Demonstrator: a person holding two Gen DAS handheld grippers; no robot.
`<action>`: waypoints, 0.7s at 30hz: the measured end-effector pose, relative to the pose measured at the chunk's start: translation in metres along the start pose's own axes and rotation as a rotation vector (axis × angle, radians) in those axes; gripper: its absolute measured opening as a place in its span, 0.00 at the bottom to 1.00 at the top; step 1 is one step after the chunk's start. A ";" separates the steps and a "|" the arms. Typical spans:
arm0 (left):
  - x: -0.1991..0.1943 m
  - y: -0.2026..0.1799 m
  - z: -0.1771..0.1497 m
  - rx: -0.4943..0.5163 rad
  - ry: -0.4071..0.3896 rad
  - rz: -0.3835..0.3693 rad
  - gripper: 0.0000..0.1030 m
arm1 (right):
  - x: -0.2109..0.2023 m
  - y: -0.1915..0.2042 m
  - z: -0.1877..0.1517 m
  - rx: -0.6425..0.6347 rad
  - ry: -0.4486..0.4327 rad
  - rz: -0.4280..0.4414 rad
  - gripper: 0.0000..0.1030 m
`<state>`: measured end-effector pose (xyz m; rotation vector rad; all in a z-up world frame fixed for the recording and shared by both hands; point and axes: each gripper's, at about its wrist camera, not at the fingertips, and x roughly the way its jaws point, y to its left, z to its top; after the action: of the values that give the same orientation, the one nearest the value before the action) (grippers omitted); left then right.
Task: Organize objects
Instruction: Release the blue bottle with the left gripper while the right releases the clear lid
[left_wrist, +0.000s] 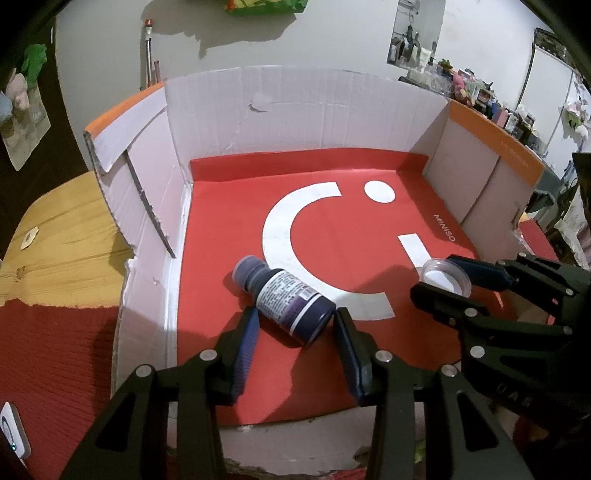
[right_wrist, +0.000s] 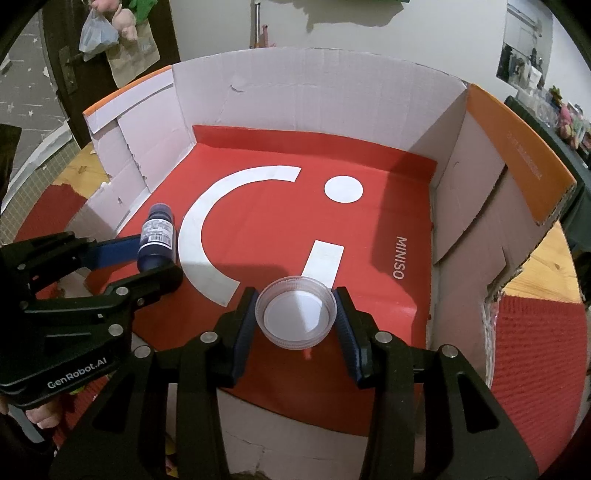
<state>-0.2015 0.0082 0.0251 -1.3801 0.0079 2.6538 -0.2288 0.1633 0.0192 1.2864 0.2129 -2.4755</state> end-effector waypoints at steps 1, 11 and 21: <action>0.000 0.001 0.000 -0.001 0.000 -0.002 0.43 | 0.000 0.000 0.000 0.000 0.000 0.000 0.39; 0.001 0.000 -0.002 -0.006 -0.004 -0.001 0.47 | 0.000 -0.001 -0.001 -0.003 0.001 -0.001 0.51; -0.005 -0.004 -0.011 -0.006 -0.010 0.002 0.47 | -0.001 -0.001 -0.005 -0.024 0.002 -0.003 0.51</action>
<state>-0.1892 0.0111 0.0227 -1.3690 0.0007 2.6646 -0.2243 0.1656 0.0171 1.2798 0.2450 -2.4669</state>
